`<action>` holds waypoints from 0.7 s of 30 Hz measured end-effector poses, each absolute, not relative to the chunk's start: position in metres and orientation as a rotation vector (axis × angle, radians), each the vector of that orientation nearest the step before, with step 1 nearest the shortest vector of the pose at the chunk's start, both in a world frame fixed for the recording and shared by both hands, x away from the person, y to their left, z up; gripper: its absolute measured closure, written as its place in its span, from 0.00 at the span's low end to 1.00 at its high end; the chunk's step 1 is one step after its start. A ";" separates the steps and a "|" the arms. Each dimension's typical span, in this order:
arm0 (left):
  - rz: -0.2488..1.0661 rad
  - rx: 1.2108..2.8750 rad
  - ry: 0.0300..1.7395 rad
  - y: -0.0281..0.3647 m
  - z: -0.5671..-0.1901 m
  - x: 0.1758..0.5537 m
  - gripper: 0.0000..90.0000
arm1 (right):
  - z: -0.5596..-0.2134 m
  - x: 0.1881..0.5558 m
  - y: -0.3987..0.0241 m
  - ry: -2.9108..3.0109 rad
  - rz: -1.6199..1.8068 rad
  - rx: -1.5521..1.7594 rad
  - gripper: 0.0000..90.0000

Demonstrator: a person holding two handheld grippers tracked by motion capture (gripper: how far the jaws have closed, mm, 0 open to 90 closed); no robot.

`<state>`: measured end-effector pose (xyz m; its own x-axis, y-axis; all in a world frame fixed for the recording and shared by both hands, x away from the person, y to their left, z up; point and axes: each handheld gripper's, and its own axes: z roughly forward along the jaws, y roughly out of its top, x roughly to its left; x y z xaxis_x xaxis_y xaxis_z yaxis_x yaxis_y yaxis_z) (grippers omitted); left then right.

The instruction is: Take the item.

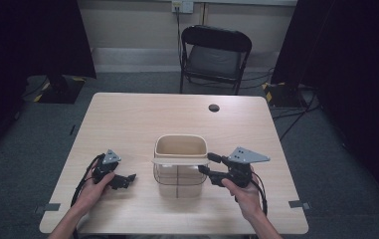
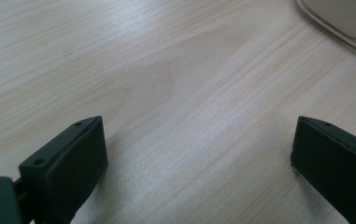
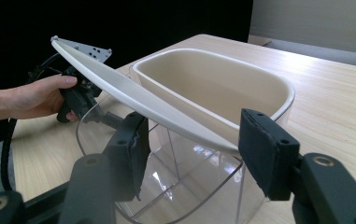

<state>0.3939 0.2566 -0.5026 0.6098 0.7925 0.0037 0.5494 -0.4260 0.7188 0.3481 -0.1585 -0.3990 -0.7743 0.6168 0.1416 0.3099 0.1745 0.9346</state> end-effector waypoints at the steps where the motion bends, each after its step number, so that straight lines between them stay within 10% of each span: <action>1: 0.451 2.140 1.052 0.257 -0.503 0.394 0.03 | -0.399 0.348 -0.158 2.184 1.634 0.890 0.48; 21: 0.451 2.141 1.052 0.257 -0.503 0.394 0.03 | -0.395 0.349 -0.155 2.190 1.652 0.874 0.50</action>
